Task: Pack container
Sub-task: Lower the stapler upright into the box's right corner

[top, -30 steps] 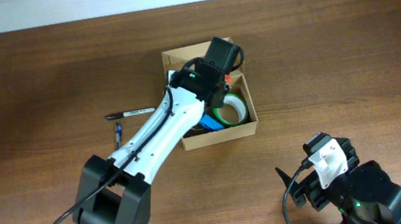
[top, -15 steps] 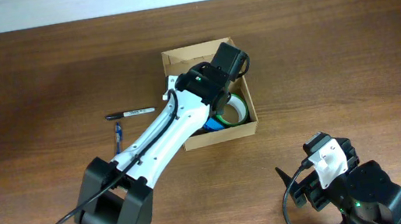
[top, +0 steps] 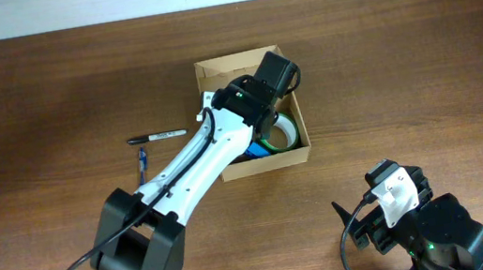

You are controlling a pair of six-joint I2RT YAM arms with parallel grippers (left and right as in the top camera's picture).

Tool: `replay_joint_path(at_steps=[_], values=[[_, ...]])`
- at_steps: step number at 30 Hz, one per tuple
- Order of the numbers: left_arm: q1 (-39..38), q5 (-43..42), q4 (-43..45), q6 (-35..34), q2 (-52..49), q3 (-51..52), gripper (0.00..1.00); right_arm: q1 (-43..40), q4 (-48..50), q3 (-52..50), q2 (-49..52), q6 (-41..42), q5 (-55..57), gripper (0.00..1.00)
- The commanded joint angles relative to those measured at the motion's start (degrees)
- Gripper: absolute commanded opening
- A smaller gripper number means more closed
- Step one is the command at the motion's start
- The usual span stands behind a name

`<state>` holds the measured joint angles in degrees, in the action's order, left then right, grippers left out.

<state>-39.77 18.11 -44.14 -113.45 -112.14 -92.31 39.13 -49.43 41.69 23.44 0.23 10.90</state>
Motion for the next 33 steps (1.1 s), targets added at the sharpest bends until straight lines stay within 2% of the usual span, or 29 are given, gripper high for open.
replay_joint_path(at_steps=[1,23,27,33], values=[[-0.3,-0.8,0.2,-0.6,-1.4,-0.2,0.02,-0.3,0.2,-0.3,-0.3,0.7,0.1,0.99],[-0.5,-2.3,3.5,-0.6,-5.3,-0.1,0.02,-0.3,0.2,-0.3,-0.3,0.7,0.1,0.99],[-0.5,-2.3,5.0,-0.6,-5.3,-0.2,0.18,-0.3,0.2,-0.3,-0.3,0.7,0.1,0.99],[-0.5,-2.3,7.9,-0.6,-5.2,-0.2,0.22,-0.3,0.2,-0.3,-0.3,0.7,0.1,0.99]])
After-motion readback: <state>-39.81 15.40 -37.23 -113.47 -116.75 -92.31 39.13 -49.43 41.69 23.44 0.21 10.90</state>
